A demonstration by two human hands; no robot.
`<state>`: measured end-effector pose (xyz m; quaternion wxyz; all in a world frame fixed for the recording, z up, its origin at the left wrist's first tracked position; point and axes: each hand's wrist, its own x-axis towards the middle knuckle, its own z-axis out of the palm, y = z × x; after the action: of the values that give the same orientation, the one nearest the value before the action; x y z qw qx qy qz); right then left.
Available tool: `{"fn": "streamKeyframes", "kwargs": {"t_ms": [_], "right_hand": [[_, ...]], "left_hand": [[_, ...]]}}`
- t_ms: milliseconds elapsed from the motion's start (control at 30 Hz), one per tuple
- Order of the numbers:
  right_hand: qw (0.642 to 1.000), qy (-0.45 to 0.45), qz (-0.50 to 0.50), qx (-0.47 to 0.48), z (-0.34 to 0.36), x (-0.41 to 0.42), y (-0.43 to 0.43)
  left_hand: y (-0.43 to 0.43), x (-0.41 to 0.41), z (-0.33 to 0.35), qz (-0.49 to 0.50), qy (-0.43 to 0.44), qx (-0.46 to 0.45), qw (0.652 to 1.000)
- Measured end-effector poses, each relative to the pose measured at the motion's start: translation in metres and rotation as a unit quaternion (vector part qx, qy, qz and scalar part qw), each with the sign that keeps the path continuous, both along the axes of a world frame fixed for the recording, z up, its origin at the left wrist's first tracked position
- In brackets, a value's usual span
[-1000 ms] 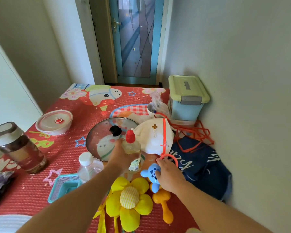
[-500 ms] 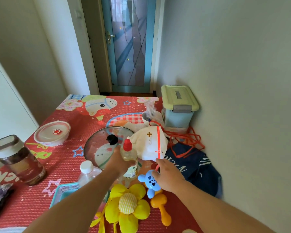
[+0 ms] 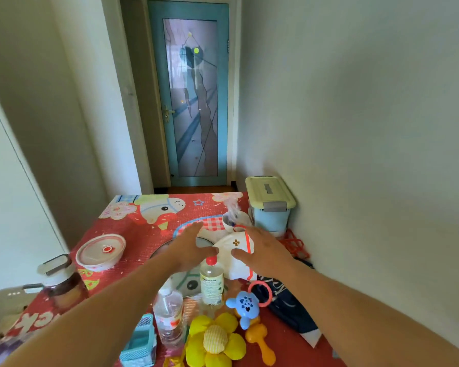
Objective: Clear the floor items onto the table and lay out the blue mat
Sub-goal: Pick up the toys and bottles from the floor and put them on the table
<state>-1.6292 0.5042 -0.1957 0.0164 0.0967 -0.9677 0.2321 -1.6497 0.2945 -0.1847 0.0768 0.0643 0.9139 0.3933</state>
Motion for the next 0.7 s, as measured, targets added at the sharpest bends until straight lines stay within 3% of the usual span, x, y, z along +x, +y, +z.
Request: {"fn": "streamKeyframes", "kwargs": {"t_ms": [300,700], "right_hand": [[0.998,0.059,-0.021,-0.002,0.073,0.048,-0.041],[0.992,0.106,0.069,0.017,0.122,0.143,-0.094]], "left_hand": [[-0.04,0.057,0.071,-0.04,0.048,-0.018,0.998],[-0.105,0.192,0.114,0.052,0.058,-0.068,0.995]]}}
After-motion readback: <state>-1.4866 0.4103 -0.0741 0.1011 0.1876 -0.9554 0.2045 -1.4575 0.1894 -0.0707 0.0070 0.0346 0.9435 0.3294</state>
